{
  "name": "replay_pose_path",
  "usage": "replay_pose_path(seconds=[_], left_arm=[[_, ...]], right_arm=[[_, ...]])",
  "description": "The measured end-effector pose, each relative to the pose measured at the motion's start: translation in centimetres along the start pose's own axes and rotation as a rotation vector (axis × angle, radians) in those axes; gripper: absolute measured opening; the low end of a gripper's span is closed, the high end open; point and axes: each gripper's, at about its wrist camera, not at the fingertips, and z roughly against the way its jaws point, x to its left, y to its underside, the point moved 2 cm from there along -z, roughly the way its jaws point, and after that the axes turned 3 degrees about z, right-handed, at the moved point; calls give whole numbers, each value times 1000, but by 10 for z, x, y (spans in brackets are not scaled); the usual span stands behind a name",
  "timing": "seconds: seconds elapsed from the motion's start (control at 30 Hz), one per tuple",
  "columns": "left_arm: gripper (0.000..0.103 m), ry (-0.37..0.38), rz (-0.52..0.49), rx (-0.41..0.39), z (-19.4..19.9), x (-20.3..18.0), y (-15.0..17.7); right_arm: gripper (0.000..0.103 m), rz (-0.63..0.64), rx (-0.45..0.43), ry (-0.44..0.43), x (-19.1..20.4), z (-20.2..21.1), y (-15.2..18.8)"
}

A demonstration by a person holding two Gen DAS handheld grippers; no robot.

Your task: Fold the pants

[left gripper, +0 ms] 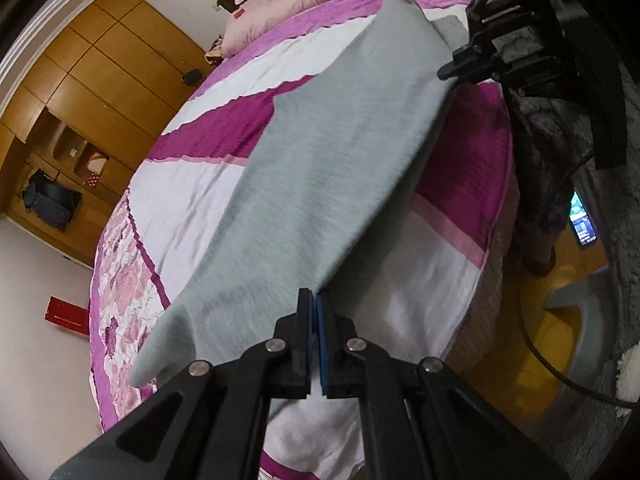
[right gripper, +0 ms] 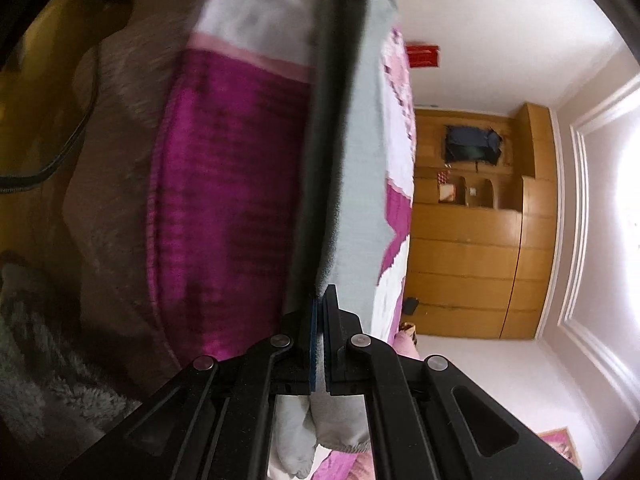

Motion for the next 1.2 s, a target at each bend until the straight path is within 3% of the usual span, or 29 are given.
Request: replay_pose_path(seconds=[0.23, 0.33, 0.37, 0.4, 0.47, 0.5, 0.6, 0.67, 0.77, 0.87, 1.07, 1.2], left_arm=[[2, -8, -43, 41, -17, -16, 6], [3, 8, 10, 51, -19, -15, 6], [9, 27, 52, 50, -15, -11, 6], [19, 50, 84, 49, -12, -8, 6], [36, 126, 185, 17, 4, -1, 5], [43, 145, 224, -6, 12, 2, 4], [44, 169, 291, -41, 28, 7, -4], [45, 168, 311, -51, 32, 10, -16], [45, 179, 300, -66, 27, 10, -42], [45, 175, 295, -89, 13, 11, -77], [45, 204, 381, -94, -51, 24, -160], [45, 176, 466, -83, -92, 43, -193]], right_arm=[[0, -17, 11, -27, 6, -20, -12], [2, -44, -1, -21, -2, -23, -15], [9, -89, -5, -42, -9, -22, -15], [20, -155, -11, -70, -18, -19, -15], [32, -341, -45, -147, -45, -12, -8], [33, -445, -57, -182, -58, -10, 0], [33, -810, -65, -297, -93, -13, 39], [34, -1024, -43, -348, -106, -25, 82], [33, -1244, 76, -359, -103, -54, 161], [34, -1431, 141, -468, -94, -89, 225], [34, -1378, 187, -505, -80, -134, 259], [34, -1379, 62, -554, -63, -119, 275]])
